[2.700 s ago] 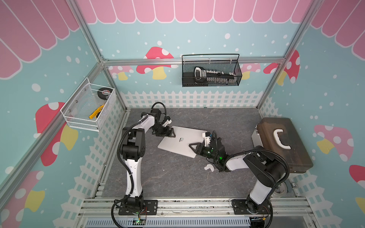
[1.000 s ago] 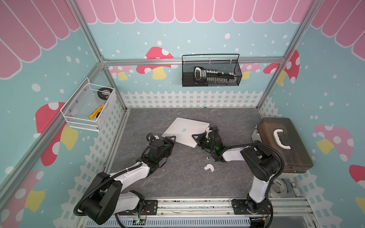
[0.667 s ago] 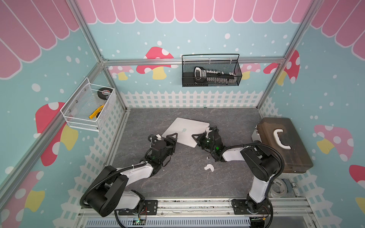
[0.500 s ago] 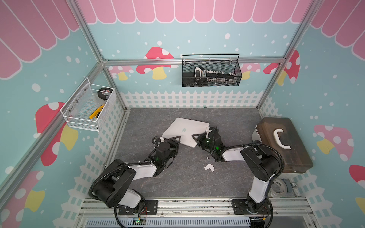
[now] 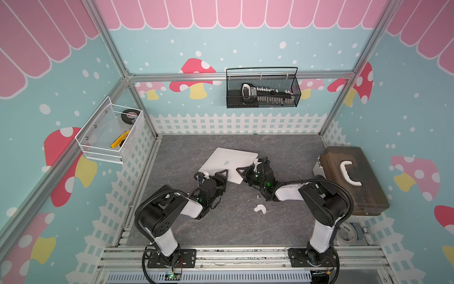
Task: Insert the wireless mouse receiver into the laptop
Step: Pick up the laptop from the center of the board.
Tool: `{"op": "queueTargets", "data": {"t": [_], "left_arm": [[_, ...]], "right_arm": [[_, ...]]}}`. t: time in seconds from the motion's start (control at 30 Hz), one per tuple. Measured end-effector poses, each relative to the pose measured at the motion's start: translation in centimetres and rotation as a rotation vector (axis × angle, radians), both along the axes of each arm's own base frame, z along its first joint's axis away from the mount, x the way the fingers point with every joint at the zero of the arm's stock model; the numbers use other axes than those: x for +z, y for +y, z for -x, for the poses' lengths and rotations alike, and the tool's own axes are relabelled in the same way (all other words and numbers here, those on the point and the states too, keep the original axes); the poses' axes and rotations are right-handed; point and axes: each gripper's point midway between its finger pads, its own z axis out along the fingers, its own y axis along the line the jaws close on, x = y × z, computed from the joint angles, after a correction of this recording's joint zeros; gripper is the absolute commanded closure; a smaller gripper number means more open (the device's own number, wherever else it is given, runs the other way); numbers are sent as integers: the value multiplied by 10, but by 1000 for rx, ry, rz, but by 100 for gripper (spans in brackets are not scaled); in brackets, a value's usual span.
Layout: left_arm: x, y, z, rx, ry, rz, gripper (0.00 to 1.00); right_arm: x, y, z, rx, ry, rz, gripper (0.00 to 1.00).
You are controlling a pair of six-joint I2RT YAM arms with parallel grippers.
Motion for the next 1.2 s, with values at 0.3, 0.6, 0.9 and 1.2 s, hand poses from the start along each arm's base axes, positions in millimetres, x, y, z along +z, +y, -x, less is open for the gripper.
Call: {"op": "queueTargets", "data": {"t": [0.3, 0.6, 0.9, 1.2], "left_arm": [[-3, -4, -10, 17, -31, 69, 84], [13, 2, -17, 29, -85, 135, 100], [1, 21, -24, 19, -59, 53, 100], [-4, 43, -26, 11, -21, -39, 100]], "right_arm": [[0, -4, -1, -28, 21, -33, 100], [12, -2, -3, -32, -9, -73, 77], [-2, 2, 15, 62, -16, 3, 37], [20, -15, 41, 193, -72, 186, 30]]}}
